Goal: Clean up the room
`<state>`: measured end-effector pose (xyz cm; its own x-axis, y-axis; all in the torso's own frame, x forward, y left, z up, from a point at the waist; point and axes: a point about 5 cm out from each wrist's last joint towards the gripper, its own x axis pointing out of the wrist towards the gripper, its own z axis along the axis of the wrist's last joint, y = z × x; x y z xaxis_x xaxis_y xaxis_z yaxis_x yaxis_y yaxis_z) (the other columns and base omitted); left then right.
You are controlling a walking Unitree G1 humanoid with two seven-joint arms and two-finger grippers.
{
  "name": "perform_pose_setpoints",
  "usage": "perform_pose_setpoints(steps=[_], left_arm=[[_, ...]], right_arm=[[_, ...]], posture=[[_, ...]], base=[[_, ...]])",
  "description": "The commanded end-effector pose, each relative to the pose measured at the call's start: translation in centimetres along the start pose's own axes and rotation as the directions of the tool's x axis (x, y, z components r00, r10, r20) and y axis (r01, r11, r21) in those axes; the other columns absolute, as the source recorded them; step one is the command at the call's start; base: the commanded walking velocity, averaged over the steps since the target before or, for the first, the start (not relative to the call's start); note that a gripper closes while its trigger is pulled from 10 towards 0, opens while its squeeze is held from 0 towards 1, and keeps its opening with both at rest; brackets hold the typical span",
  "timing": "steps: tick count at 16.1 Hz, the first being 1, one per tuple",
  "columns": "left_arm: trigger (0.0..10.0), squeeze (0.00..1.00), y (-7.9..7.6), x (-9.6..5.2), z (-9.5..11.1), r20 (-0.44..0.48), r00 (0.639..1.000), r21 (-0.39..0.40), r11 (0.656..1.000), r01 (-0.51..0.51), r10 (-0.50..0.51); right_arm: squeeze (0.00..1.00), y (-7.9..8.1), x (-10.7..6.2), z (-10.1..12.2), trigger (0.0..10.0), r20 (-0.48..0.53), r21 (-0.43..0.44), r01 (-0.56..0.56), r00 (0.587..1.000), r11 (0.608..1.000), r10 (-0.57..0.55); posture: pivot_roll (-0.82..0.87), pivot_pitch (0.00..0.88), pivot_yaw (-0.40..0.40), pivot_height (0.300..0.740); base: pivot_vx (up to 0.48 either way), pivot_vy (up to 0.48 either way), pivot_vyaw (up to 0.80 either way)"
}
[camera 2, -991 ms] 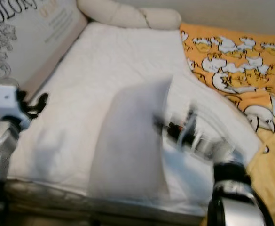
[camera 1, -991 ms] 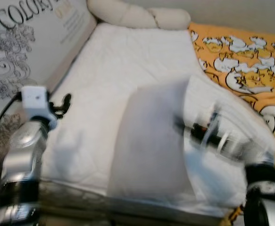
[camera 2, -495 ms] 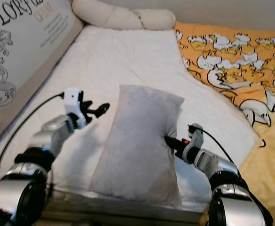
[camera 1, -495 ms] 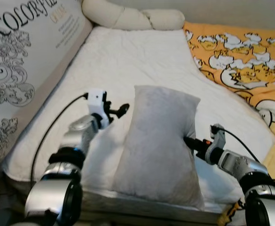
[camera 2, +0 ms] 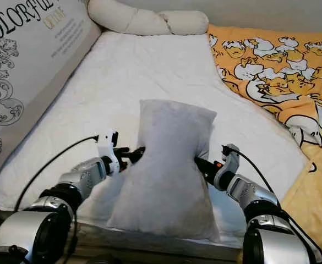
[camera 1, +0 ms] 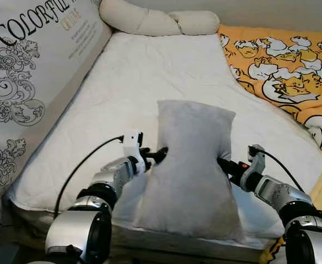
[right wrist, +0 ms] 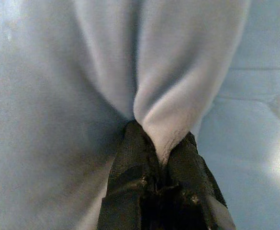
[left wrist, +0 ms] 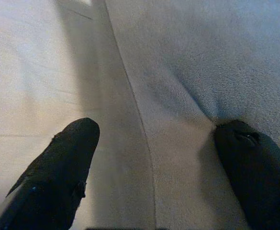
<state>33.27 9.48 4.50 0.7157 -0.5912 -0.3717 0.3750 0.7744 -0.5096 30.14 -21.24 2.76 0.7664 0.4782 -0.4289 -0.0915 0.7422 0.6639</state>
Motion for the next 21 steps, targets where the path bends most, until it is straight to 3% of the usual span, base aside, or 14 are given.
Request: perform_pose_setpoints(steps=[1,3,5,6,7,8,12,15,17,21], left_arm=[[10.0,1.00,-1.6,0.7,-0.9,-0.036,0.994,-0.049,0.994,0.097,-0.099],[10.0,1.00,-2.8,1.0,-2.2,-0.108,0.973,-0.001,0.979,0.206,-0.205],[10.0,0.97,-3.8,1.0,-2.3,-0.101,0.941,-0.023,0.946,0.323,-0.323],[9.3,0.62,-3.9,1.0,-2.4,-0.118,0.931,-0.003,0.938,0.348,-0.346],[9.3,0.62,-3.9,1.0,-2.4,-0.123,0.929,0.001,0.936,0.353,-0.350],[0.0,0.00,-3.6,0.9,-2.2,-0.138,0.938,0.108,0.937,0.333,-0.318],[0.0,0.00,-2.3,0.8,0.6,-0.050,0.979,0.165,0.965,0.202,-0.196],[0.0,0.00,-2.2,0.7,2.8,-0.002,0.982,0.184,0.965,0.185,-0.188],[0.0,0.00,-2.4,0.8,3.4,0.007,0.984,0.163,0.971,0.177,-0.181],[0.0,0.00,-4.6,1.7,2.9,-0.006,0.960,0.045,0.959,0.279,-0.279]], right_arm=[[0.00,0.7,0.5,-0.1,0.0,-0.001,0.005,-0.041,0.999,0.999,0.041],[0.00,1.8,1.3,0.3,0.0,0.005,0.010,-0.083,0.997,0.996,0.083],[0.00,2.5,1.7,0.6,0.0,0.012,0.007,-0.101,0.995,0.995,0.101],[0.00,2.7,1.8,0.7,0.0,0.012,0.002,-0.109,0.994,0.994,0.109],[0.00,2.8,1.9,0.7,0.0,0.012,0.000,-0.112,0.994,0.994,0.112],[0.00,3.4,2.2,1.0,0.0,0.022,-0.011,-0.126,0.992,0.992,0.127],[0.00,5.1,3.0,1.9,0.0,0.079,-0.050,-0.166,0.982,0.985,0.170],[0.00,6.0,3.3,2.6,0.0,0.138,-0.050,-0.167,0.975,0.985,0.173],[0.00,6.3,3.5,2.4,0.0,0.148,-0.051,-0.160,0.975,0.986,0.166],[0.00,8.0,4.1,2.2,0.0,0.216,-0.091,-0.167,0.959,0.982,0.183]], posture=[[-0.07,0.000,0.026,0.740],[-0.07,0.000,0.020,0.740],[-0.07,0.000,0.012,0.740],[-0.07,0.000,0.009,0.740],[-0.07,0.000,0.009,0.740],[-0.06,0.000,0.007,0.740],[-0.04,0.000,0.007,0.740],[-0.01,0.000,-0.005,0.740],[-0.01,0.000,-0.002,0.740],[-0.02,0.000,0.011,0.740]], base=[[0.000,0.000,0.00],[0.000,0.000,0.00],[0.000,0.000,0.00],[0.000,0.000,0.00],[0.000,0.000,0.00],[0.000,0.000,0.00],[0.000,0.000,0.00],[0.000,0.000,0.00],[0.000,0.000,0.00],[0.000,0.000,0.00]])
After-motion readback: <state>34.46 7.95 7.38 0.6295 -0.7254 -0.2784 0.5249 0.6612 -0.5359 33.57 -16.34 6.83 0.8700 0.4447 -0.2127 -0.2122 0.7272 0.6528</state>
